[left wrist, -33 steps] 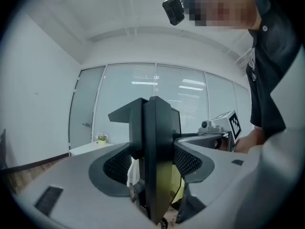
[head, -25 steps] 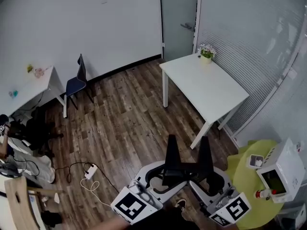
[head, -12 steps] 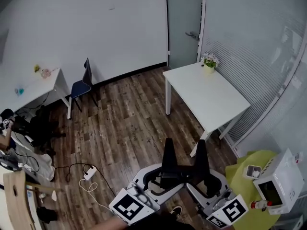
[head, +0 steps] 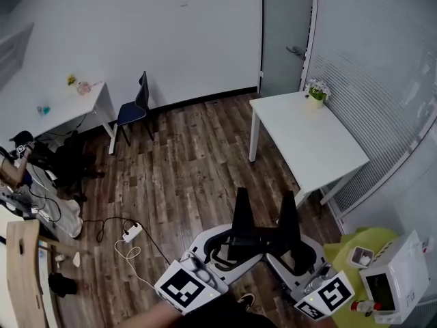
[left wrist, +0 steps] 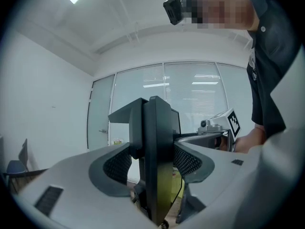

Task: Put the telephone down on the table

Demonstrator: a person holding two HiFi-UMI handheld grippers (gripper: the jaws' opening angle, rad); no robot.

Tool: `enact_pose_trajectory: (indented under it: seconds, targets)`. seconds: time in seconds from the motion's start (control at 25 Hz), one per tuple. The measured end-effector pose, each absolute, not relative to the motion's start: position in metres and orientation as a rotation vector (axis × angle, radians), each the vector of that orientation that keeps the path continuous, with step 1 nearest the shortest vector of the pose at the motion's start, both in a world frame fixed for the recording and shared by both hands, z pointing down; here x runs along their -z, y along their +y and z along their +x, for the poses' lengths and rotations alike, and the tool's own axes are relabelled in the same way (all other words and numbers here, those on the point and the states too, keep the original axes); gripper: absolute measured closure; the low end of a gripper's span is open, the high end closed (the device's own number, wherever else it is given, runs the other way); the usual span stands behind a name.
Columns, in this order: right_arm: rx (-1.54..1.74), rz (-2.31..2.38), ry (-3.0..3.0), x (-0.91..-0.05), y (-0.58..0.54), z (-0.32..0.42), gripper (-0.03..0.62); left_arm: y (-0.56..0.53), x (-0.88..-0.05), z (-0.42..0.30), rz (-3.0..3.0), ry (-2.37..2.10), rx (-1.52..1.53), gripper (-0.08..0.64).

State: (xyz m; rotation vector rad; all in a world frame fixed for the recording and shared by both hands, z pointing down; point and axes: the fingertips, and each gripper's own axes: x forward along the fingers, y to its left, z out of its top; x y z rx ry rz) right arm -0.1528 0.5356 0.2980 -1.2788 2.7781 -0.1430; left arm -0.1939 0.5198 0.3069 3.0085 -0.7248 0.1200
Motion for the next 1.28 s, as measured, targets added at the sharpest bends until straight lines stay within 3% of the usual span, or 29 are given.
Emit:
enact_pose_trajectory:
  seconds: [1.28]
  targets:
    - [0.127,-1.316,2.821,-0.305,0.304,-0.3,0.365,0.289,-0.315,-0.341,2.985,-0.704,-0.025,0.279]
